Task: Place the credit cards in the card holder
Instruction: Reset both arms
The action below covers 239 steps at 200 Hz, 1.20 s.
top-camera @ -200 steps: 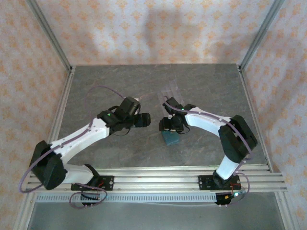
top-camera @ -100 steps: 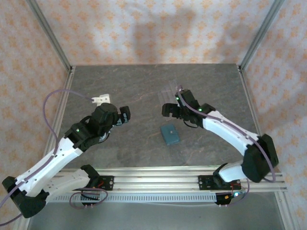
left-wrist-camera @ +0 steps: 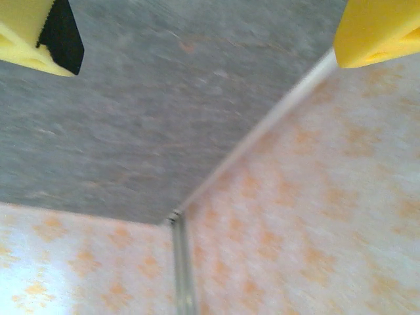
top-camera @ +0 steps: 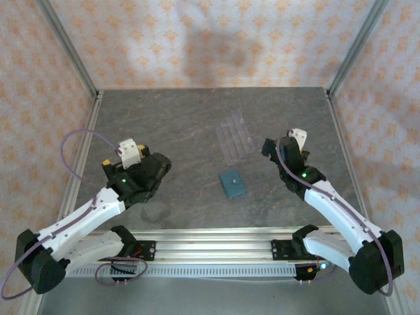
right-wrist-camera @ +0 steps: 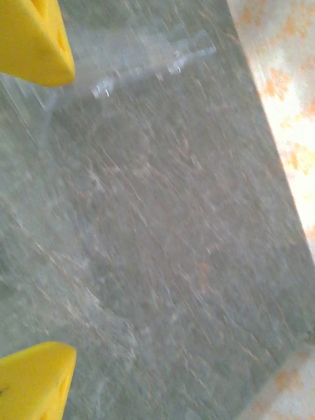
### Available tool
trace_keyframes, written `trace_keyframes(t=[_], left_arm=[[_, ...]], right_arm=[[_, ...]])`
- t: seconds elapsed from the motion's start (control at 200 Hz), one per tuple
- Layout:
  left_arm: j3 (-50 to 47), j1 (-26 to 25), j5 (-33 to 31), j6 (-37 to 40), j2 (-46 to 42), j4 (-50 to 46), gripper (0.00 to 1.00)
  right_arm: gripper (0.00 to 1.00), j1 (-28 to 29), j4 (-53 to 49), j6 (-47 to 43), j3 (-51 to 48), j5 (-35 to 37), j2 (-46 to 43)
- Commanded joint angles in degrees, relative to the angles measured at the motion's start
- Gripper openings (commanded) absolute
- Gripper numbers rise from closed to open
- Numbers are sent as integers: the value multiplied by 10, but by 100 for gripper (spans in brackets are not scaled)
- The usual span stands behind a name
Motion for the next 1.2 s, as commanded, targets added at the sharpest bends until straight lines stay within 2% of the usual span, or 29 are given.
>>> trace_keyframes(t=[0.0, 0.085, 0.19, 0.245, 0.265, 0.275, 0.29, 0.375, 0.445, 0.53, 0.641, 0.796, 0.896, 0.941, 0.966, 0.996, 1.026, 1.081, 1.116, 1.191], left_arm=[[-6, 3, -161, -36, 48, 3, 100], [13, 4, -194, -114, 115, -63, 100], [80, -1, -234, -353, 222, -269, 99], [131, -22, -270, -526, 285, -434, 99], [148, -32, -286, -636, 309, -539, 99], [158, -37, -295, -720, 327, -597, 99], [166, -46, -310, -753, 347, -648, 99], [227, -86, -327, -682, 394, -664, 99], [248, -109, -328, -672, 394, -664, 99], [263, -123, -327, -663, 361, -663, 99], [312, -133, -321, -557, 314, -663, 99], [364, -140, -265, -453, 244, -663, 99], [392, -174, -238, -382, 221, -648, 99], [399, -182, -205, -318, 203, -603, 99], [398, -184, -178, -257, 184, -562, 99], [382, -185, -134, -165, 148, -451, 99], [345, -185, -77, -11, 95, -311, 99], [259, -182, 21, 140, -12, -119, 99], [223, -179, 46, 181, -65, -55, 99], [204, -156, 85, 225, -120, -6, 100]], right_arm=[[99, -9, 155, -73, -81, 47, -28], [99, -11, 244, -99, -133, 63, -39], [99, -17, 265, -111, -147, 65, -31], [99, -19, 264, -111, -147, 62, -24], [99, -18, 265, -112, -147, 60, -22], [99, -18, 266, -112, -146, 60, -20], [99, -19, 267, -112, -147, 59, -17], [100, -19, 268, -113, -145, 60, -5], [99, -19, 270, -114, -144, 63, 2], [99, -20, 265, -116, -143, 61, 0], [100, -20, 265, -110, -145, 59, -2], [99, -20, 266, -110, -142, 53, 0], [99, -20, 264, -110, -141, 53, 4], [99, -20, 264, -108, -140, 50, 3], [99, -20, 264, -107, -140, 49, 4], [99, -20, 264, -108, -140, 49, 3], [100, -20, 261, -109, -139, 52, 2], [99, -20, 255, -109, -138, 53, -3], [99, -20, 255, -110, -140, 53, -8], [99, -20, 258, -110, -144, 59, -15]])
